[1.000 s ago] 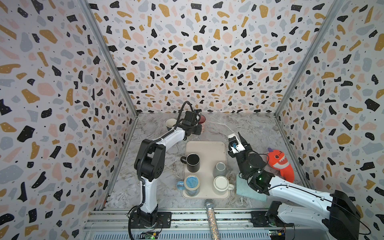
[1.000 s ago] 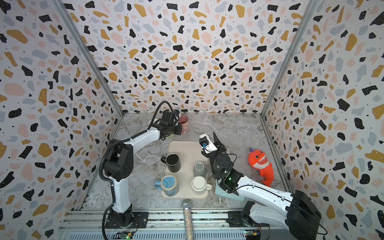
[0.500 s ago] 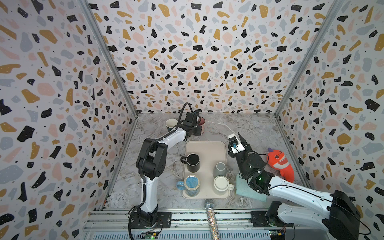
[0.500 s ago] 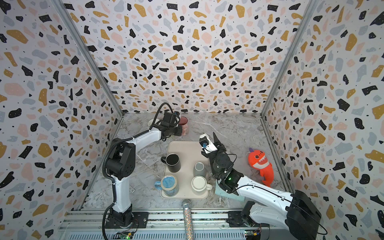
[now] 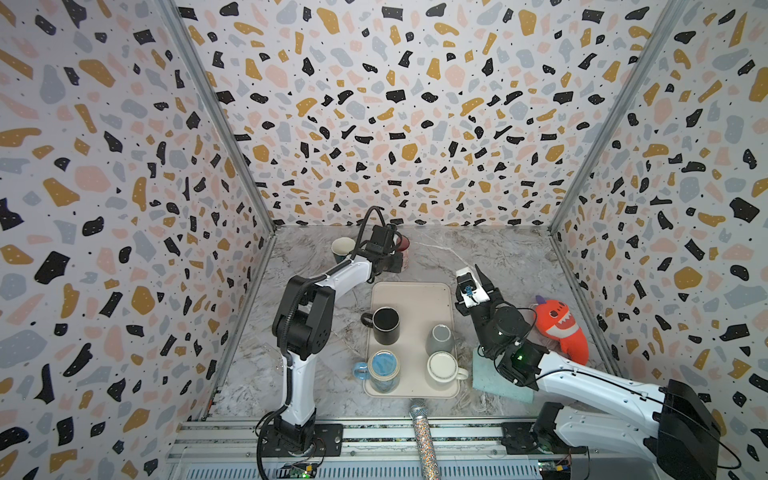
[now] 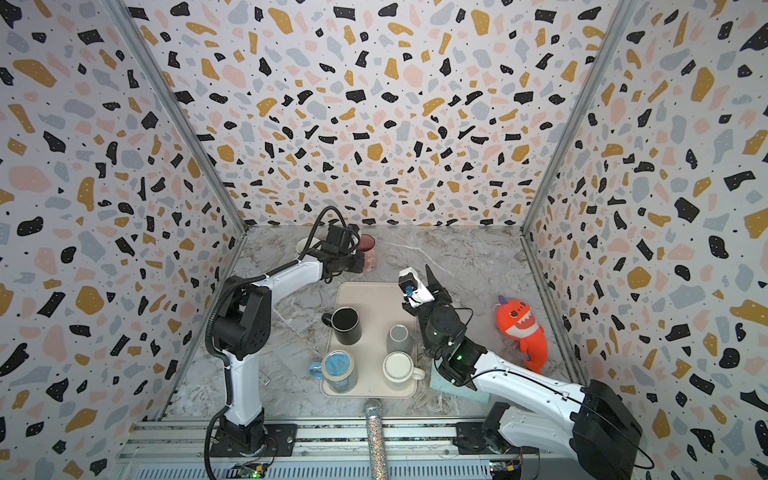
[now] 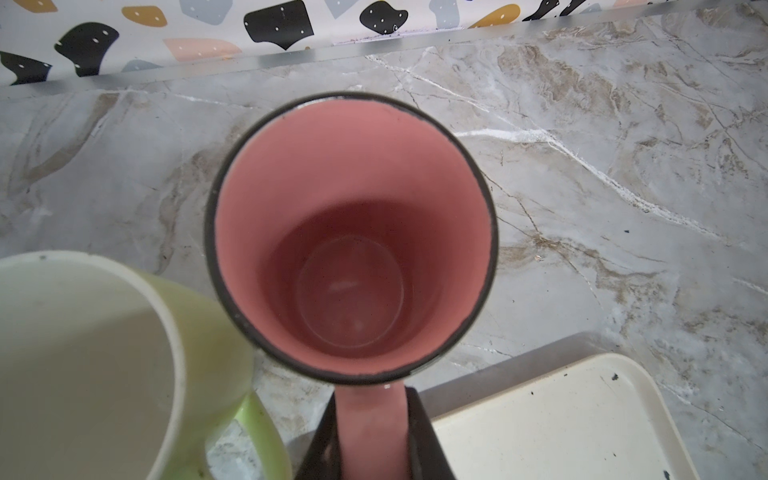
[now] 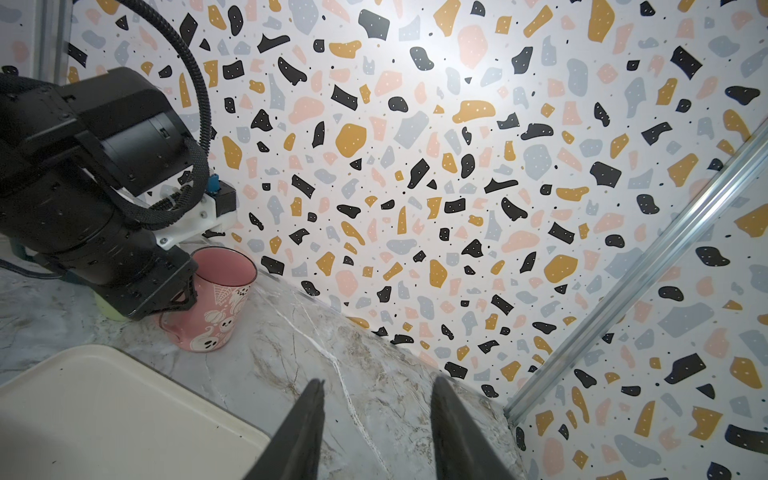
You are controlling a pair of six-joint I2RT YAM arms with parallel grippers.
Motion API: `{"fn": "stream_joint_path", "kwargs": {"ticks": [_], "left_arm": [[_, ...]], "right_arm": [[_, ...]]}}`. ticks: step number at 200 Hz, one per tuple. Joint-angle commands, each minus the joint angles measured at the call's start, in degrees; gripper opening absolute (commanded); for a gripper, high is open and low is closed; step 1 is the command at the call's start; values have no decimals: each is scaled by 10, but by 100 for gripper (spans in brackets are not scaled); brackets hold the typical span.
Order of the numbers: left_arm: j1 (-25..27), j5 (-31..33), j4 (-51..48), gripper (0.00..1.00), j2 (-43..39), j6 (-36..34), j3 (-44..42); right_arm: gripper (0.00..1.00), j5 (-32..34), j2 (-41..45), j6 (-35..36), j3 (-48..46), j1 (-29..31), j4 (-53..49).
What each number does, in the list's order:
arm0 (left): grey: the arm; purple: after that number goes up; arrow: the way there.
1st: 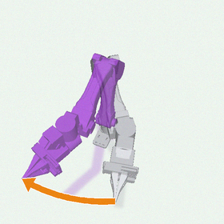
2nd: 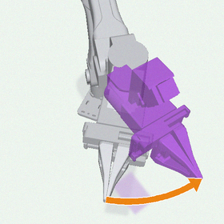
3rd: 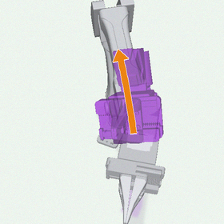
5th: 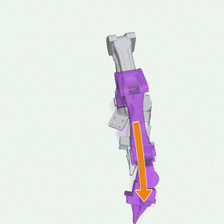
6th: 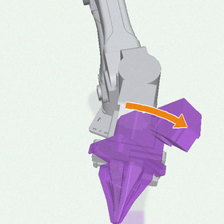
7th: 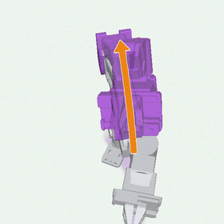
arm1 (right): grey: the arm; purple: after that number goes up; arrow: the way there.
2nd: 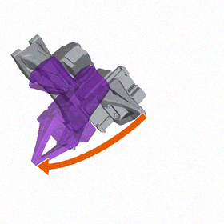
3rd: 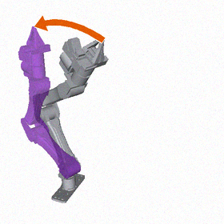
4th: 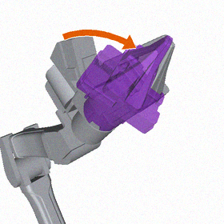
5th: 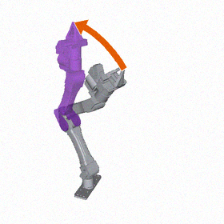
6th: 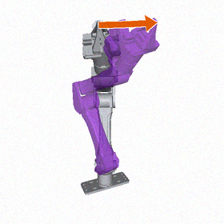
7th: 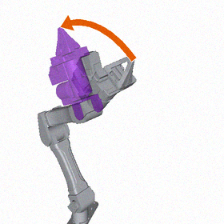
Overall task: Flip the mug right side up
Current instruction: 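Lower the pink mug with the left gripper beside the light green mug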
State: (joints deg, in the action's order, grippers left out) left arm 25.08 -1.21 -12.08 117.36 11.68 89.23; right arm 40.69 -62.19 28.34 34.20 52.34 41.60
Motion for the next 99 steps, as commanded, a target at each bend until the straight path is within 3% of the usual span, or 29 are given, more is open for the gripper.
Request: {"fn": "stream_joint_path", "kwargs": {"ticks": [1, 54, 99], "left_arm": [[-3, -10, 47, 0, -21, 3, 1], [-3, -29, 34, 0, -21, -2, 1], [-3, -33, 26, 13, -27, -6, -9]], "right_arm": [[44, -2, 2, -9, 2, -2, 4], [44, -3, 2, -11, 1, -2, 3], [44, -5, -2, -12, 3, -2, 4]]}}
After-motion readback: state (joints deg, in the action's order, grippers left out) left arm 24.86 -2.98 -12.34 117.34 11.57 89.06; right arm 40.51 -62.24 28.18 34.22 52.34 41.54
